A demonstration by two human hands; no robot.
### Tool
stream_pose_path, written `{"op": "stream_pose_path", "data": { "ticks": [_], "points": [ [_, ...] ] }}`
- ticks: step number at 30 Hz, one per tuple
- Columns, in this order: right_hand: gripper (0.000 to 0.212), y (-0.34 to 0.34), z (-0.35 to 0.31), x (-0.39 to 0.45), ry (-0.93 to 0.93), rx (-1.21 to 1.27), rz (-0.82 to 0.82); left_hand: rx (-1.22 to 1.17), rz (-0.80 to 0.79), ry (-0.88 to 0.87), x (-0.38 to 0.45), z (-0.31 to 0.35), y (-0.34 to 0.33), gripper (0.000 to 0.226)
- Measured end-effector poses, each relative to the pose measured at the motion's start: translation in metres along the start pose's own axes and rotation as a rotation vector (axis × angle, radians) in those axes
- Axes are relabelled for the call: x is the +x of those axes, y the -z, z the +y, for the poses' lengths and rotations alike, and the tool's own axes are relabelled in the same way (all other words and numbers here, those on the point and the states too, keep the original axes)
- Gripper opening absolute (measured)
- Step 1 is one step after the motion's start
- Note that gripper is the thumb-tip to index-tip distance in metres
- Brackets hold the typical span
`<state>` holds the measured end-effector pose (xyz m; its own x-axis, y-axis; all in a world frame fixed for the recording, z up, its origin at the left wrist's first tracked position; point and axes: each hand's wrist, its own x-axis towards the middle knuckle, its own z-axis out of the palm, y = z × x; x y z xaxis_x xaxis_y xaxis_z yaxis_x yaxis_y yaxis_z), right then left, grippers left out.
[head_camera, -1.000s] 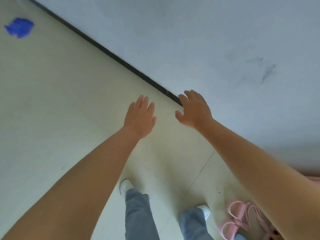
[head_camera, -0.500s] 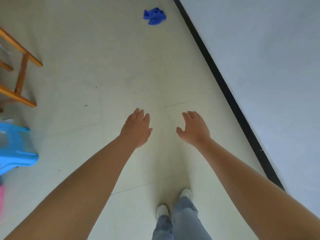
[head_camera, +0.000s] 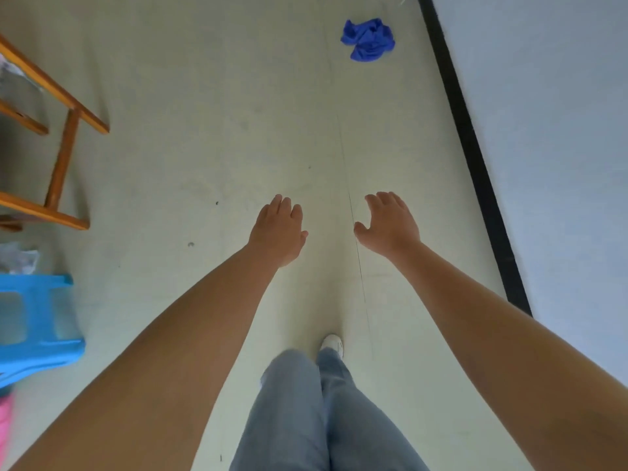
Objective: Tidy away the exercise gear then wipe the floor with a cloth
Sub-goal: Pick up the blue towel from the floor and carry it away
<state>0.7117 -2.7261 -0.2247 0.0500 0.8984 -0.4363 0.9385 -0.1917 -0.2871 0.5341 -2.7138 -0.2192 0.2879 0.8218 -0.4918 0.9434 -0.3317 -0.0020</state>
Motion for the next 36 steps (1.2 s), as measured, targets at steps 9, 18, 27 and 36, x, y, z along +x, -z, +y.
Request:
{"op": "stream_pose_path", "data": {
  "ticks": [9,18,27,36],
  "points": [
    [0.057,0.135,-0.058,0.276,0.067,0.031,0.087,0.179,0.099,-0.075,0.256,-0.102,0.164,0.054],
    [0.054,0.259,-0.064,0.516,-0.049,0.139,0.101,0.272,0.110,-0.262,0.511,-0.143,0.330,0.051],
    [0.051,0.352,0.017,0.762,-0.300,0.203,0.105,0.244,0.112,-0.377,0.810,-0.141,0.453,0.055],
    [0.050,0.417,0.056,0.988,-0.443,0.283,0.070,0.285,0.002,-0.521,1.070,-0.135,0.529,0.053]
  ]
}}
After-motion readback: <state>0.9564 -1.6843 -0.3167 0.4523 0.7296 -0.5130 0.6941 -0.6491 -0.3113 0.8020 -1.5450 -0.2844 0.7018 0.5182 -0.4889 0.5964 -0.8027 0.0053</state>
